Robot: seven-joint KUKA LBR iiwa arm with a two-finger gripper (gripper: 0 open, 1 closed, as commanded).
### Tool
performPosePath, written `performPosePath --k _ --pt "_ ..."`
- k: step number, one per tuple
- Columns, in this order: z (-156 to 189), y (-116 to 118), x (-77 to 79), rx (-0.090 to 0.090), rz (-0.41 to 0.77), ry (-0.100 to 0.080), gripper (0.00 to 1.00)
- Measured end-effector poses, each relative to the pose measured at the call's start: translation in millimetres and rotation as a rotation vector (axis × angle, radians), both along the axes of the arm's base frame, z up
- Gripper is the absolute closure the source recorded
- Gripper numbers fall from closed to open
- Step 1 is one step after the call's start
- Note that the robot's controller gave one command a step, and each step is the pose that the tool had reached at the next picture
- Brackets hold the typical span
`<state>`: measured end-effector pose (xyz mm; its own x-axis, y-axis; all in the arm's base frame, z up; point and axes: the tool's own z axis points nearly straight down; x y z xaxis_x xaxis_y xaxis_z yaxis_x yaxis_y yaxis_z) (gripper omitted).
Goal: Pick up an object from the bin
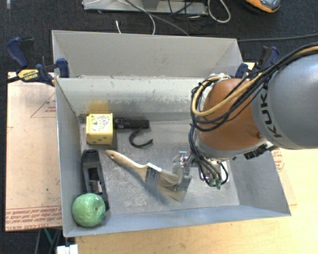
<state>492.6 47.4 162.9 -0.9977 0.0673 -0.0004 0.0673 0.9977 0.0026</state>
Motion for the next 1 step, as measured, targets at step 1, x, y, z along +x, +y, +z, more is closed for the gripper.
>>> performPosePath --k 1 --pt "2.1 6.9 -3.1 0.001 -0.019 -0.011 1.00"
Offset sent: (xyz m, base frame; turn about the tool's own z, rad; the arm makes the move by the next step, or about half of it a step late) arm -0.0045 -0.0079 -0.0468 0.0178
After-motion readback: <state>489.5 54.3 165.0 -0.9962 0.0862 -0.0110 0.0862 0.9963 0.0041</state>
